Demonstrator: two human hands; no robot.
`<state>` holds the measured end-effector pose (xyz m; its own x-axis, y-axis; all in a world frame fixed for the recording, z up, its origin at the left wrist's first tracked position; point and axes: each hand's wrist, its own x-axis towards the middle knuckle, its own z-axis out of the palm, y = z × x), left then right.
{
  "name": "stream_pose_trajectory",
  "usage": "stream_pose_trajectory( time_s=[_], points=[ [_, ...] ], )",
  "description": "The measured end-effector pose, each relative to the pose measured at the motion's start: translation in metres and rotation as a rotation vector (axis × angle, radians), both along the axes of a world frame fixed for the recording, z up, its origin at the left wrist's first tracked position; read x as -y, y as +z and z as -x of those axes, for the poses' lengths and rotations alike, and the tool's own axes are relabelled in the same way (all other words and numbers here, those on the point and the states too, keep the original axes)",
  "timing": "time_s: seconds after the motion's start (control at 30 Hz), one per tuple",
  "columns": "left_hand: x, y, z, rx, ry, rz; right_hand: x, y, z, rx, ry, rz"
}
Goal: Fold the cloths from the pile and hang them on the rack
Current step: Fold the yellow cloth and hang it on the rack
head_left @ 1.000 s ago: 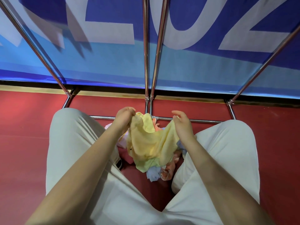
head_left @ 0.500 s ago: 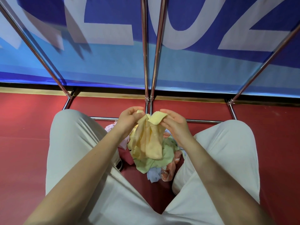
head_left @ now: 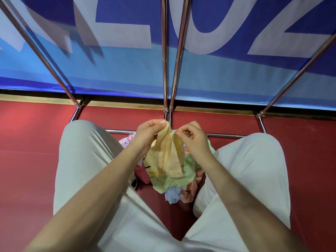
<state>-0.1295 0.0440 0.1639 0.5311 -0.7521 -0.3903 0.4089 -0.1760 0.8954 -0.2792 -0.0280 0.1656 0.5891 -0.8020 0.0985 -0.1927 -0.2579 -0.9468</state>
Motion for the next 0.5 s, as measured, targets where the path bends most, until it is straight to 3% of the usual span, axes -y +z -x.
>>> stream_pose_trajectory(
  time_s=[0.1, 0.3, 0.5],
  points=[
    [0.001, 0.003, 0.009, 0.013, -0.048, 0.017, 0.001, 0.001, -0.002, 0.018, 0.002, 0.03],
    [0.003, 0.007, 0.021, -0.064, -0.102, 0.079, -0.003, 0.002, -0.005, 0.056, -0.098, -0.124],
    [0.002, 0.008, 0.023, -0.01, -0.116, 0.127, -0.003, 0.004, -0.007, 0.109, -0.104, -0.256]
  ],
)
